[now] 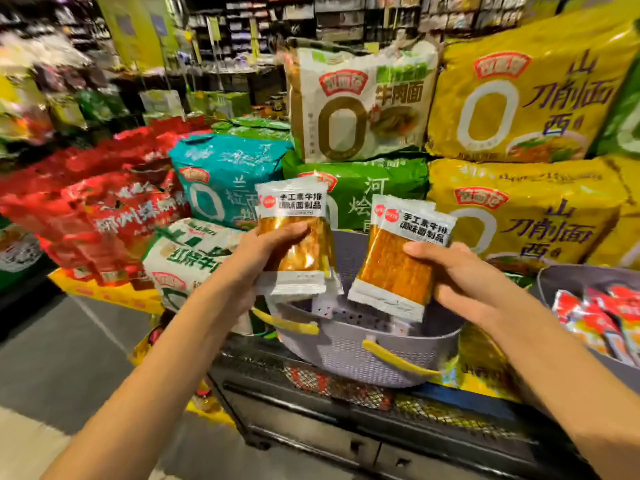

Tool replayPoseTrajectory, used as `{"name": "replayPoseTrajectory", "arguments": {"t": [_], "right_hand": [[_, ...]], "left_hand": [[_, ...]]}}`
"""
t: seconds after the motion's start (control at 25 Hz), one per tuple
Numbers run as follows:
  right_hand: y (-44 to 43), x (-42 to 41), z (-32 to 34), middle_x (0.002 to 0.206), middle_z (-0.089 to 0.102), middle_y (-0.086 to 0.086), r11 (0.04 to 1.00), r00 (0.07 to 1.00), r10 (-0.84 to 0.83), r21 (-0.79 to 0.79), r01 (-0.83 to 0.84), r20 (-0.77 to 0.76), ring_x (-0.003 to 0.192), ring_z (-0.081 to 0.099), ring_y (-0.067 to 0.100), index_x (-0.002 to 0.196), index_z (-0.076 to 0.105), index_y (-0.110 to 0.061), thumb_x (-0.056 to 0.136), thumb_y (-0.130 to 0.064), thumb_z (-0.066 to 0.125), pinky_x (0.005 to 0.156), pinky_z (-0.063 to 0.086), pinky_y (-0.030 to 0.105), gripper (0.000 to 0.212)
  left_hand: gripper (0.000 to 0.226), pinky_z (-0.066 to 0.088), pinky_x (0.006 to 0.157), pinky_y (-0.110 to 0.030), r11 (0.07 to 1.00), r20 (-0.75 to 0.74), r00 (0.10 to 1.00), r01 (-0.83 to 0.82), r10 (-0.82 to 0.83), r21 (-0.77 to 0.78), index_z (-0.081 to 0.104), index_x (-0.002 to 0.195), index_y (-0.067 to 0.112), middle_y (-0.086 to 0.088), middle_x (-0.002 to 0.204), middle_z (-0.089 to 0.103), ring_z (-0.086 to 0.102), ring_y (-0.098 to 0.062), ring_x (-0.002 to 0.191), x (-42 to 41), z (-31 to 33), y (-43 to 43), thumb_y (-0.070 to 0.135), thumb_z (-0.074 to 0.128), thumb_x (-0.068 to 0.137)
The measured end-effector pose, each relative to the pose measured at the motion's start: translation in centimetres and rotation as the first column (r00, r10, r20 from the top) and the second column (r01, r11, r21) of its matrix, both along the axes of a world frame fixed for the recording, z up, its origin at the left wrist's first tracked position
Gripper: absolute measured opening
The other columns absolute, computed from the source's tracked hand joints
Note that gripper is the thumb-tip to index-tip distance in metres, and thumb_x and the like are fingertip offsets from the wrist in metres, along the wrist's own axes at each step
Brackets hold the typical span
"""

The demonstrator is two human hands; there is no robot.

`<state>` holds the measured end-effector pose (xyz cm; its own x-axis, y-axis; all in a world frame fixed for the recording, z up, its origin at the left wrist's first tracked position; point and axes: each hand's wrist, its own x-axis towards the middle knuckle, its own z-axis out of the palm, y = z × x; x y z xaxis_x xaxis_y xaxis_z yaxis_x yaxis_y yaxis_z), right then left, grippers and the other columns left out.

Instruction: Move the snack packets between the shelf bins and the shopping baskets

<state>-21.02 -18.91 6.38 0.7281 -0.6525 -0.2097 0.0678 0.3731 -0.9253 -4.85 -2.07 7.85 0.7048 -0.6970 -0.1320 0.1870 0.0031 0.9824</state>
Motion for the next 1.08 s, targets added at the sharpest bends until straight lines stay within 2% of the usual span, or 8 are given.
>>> {"name": "replayPoseTrajectory", "arguments": {"t": [0.12,0.24,0.4,0.52,0.64,0.76,0.92,1.08], "right_hand": [[-2.7,2.1,-2.6,0.078,0.073,0.005,0.994,0.977,0.011,-0.106,-0.034,-0.215,0.067,0.069,0.015,0.108,0.063,-0.003,0.077,0.005,0.066,0.067,0.058,0.030,0.032],[-3.6,3.2,-5.4,0.091,0.069,0.012,0.988,0.874,0.056,-0.102,-0.119,-0.483,0.080,0.066,0.024,0.104,0.059,-0.004,0.074,0.001,0.073,0.073,0.055,0.033,0.033],[-4.7,4.4,-8.0,0.068,0.066,0.001,0.960,0.649,0.236,0.070,-0.271,-0.723,0.060,0.062,0.012,0.084,0.055,-0.015,0.082,-0.009,0.069,0.063,0.054,0.024,0.016],[-5.7,5.1,-8.8,0.049,0.063,-0.003,0.938,0.513,0.271,0.104,-0.330,-0.815,0.042,0.060,0.007,0.080,0.054,-0.016,0.082,-0.014,0.070,0.049,0.048,0.022,0.017],[-6.2,5.6,-8.6,0.066,0.059,-0.001,0.925,0.453,0.226,0.045,-0.377,-0.862,0.057,0.055,0.009,0.078,0.050,-0.017,0.083,-0.017,0.069,0.052,0.044,0.024,0.020],[-5.6,6.0,-8.4,0.092,0.059,0.006,0.901,0.434,0.207,-0.003,-0.434,-0.877,0.079,0.054,0.018,0.087,0.050,-0.013,0.086,-0.014,0.066,0.061,0.046,0.030,0.016],[-5.1,6.0,-8.1,0.104,0.046,0.012,0.838,0.440,0.074,-0.184,-0.515,-0.895,0.091,0.052,0.027,0.091,0.047,-0.007,0.085,-0.019,0.068,0.064,0.045,0.034,0.025],[-4.9,5.6,-7.4,0.098,0.055,0.011,0.583,0.387,-0.109,-0.374,-0.721,-0.916,0.092,0.054,0.028,0.084,0.047,-0.010,0.086,-0.036,0.063,0.065,0.041,0.028,0.031]], "left_hand": [[0.009,0.055,0.052,-0.021,0.964,-0.045,0.983,0.181,-0.176,0.195,0.066,0.092,0.014,0.000,0.069,0.073,0.068,-0.011,0.056,3.0,-1.5,-4.1,0.016,0.066,0.083],[0.013,0.058,0.065,-0.029,0.817,-0.085,0.917,0.386,-0.389,0.429,0.065,0.097,0.015,-0.003,0.078,0.073,0.069,-0.014,0.063,5.0,-3.8,-6.7,0.015,0.067,0.083],[0.009,0.055,0.072,-0.029,0.561,-0.165,0.818,0.510,-0.551,0.652,0.063,0.091,0.013,-0.001,0.070,0.072,0.067,-0.012,0.060,6.1,-6.9,-9.4,0.021,0.064,0.086],[0.008,0.052,0.075,-0.025,0.448,-0.182,0.752,0.548,-0.633,0.706,0.060,0.087,0.016,0.004,0.066,0.070,0.065,-0.009,0.062,6.2,-8.1,-10.7,0.023,0.059,0.091],[0.011,0.056,0.069,-0.023,0.413,-0.176,0.737,0.540,-0.652,0.733,0.060,0.093,0.015,0.004,0.072,0.073,0.069,-0.008,0.065,6.3,-8.6,-11.4,0.026,0.057,0.093],[0.042,0.046,0.100,-0.040,0.305,-0.152,0.693,0.489,-0.705,0.817,0.051,0.127,0.011,-0.011,0.125,0.062,0.060,-0.027,0.114,6.3,-10.0,-11.3,0.030,0.059,0.091],[0.065,0.042,0.104,-0.044,0.296,-0.003,0.675,0.328,-0.738,0.897,0.047,0.135,0.012,-0.006,0.137,0.051,0.051,-0.030,0.122,6.9,-11.1,-11.2,0.036,0.072,0.080],[0.060,0.036,0.104,-0.031,0.315,0.159,0.607,0.160,-0.779,0.935,0.048,0.134,0.010,-0.005,0.139,0.047,0.046,-0.027,0.126,6.7,-10.5,-11.5,0.044,0.061,0.087]]}}
